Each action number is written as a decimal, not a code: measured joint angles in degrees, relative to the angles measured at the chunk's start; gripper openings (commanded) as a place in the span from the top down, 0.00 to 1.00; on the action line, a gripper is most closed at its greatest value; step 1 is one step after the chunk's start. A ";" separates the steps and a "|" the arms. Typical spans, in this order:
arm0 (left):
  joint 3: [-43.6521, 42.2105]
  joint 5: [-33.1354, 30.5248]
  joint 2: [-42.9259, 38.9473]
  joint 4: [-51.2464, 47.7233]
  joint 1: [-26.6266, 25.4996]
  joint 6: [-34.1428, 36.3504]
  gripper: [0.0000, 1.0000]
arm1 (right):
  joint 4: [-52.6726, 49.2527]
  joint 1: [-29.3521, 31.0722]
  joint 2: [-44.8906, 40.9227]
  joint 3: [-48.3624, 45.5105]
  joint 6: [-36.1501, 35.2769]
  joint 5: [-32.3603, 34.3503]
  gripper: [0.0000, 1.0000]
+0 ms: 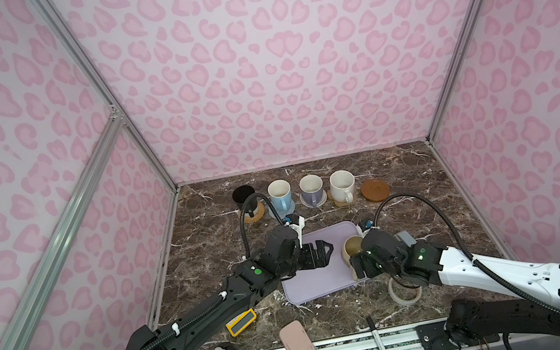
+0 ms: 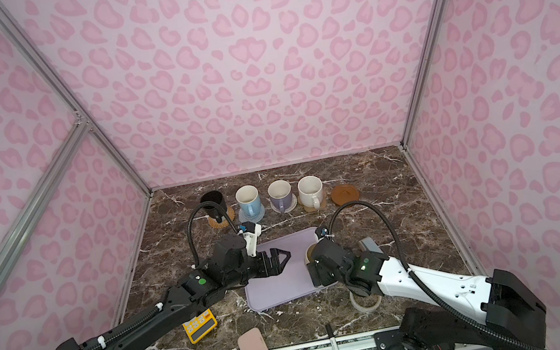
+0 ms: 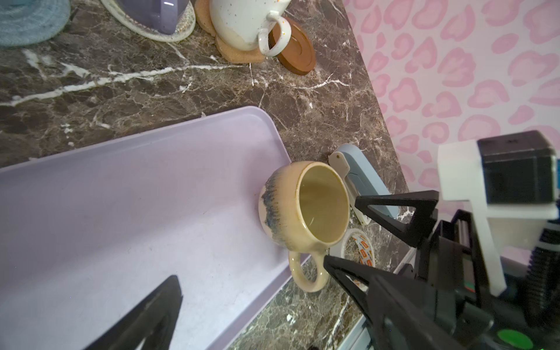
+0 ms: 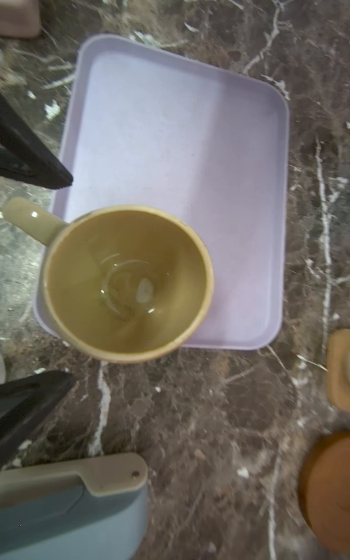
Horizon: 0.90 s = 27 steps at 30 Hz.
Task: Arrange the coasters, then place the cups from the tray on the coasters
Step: 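Move right gripper back over the beige glazed mug on the tray, then close right gripper on the beige glazed mug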
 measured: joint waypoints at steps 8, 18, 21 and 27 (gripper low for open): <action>-0.42 -0.02 2.34 1.31 -0.50 -1.92 0.03 | 1.84 2.25 3.52 -2.86 4.07 2.05 0.11; -2.64 -0.46 3.69 3.72 -1.33 -4.24 0.03 | 3.87 2.27 6.03 -3.93 5.11 2.27 0.42; -2.78 -0.79 3.67 4.66 -1.36 -4.83 0.03 | 3.61 2.27 6.67 -3.69 5.07 2.45 0.51; -2.84 -1.62 3.17 5.14 -1.97 -4.92 0.03 | 3.32 2.27 8.09 -2.56 4.90 3.23 0.64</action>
